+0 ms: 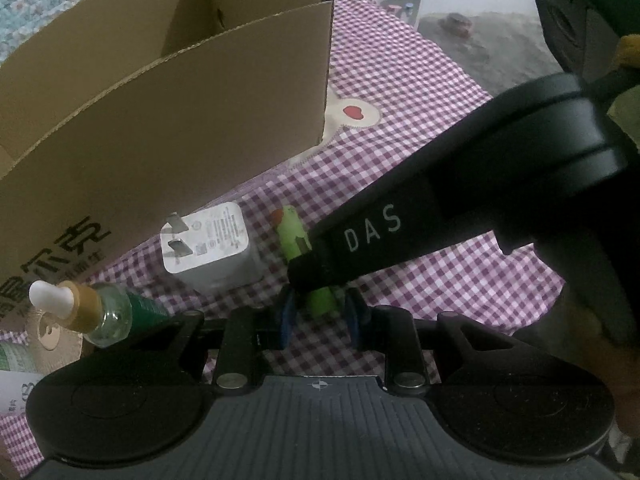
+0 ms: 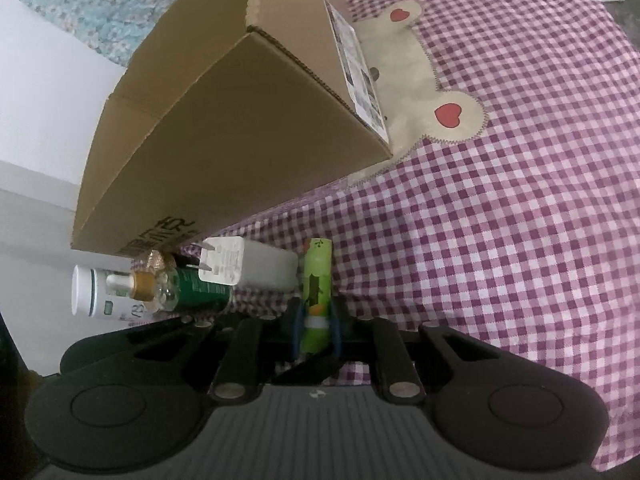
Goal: Organize rigid objects
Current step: 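Reach the right gripper to the green battery and grasp it, then carry the green battery into the box and open the right gripper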
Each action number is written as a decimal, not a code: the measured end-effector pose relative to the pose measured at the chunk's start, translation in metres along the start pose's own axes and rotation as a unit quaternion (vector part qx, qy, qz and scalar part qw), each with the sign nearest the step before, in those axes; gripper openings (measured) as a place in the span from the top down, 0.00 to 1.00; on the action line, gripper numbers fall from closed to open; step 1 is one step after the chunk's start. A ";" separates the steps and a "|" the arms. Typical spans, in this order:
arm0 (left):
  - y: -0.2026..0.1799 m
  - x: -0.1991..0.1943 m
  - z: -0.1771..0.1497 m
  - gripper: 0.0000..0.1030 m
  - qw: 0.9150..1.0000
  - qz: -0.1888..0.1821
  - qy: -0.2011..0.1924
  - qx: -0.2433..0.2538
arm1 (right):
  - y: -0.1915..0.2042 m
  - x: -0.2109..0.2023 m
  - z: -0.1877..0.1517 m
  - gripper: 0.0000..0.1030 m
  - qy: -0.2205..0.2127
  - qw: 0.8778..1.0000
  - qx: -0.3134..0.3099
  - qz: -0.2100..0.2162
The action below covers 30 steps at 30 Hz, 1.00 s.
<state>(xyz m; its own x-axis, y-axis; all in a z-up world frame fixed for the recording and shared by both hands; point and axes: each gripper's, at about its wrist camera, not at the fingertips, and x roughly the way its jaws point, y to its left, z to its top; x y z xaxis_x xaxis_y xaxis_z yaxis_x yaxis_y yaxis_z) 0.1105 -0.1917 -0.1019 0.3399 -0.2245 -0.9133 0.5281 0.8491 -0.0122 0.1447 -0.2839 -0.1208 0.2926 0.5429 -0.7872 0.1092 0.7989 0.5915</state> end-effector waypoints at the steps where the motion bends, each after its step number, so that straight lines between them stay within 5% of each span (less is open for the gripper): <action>1: -0.001 0.000 0.000 0.75 1.000 0.001 -0.001 0.000 | -0.001 -0.001 0.000 0.85 -0.001 1.000 -0.001 0.002; 18: -0.013 -0.044 -0.006 0.77 0.999 -0.001 -0.048 0.019 | -0.029 -0.068 -0.022 0.85 -0.052 0.997 0.037 0.049; 30: -0.010 -0.139 -0.007 0.77 0.985 0.040 -0.169 0.007 | 0.046 -0.151 -0.033 0.84 -0.146 0.986 -0.042 0.070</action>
<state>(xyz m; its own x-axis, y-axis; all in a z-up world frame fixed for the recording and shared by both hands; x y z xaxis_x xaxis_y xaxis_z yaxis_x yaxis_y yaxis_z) 0.0528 -0.1652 0.0226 0.6186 -0.3058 -0.7238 0.4993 0.8643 0.0615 0.0745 -0.3205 0.0197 0.5621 0.5611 -0.6076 -0.0278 0.7471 0.6642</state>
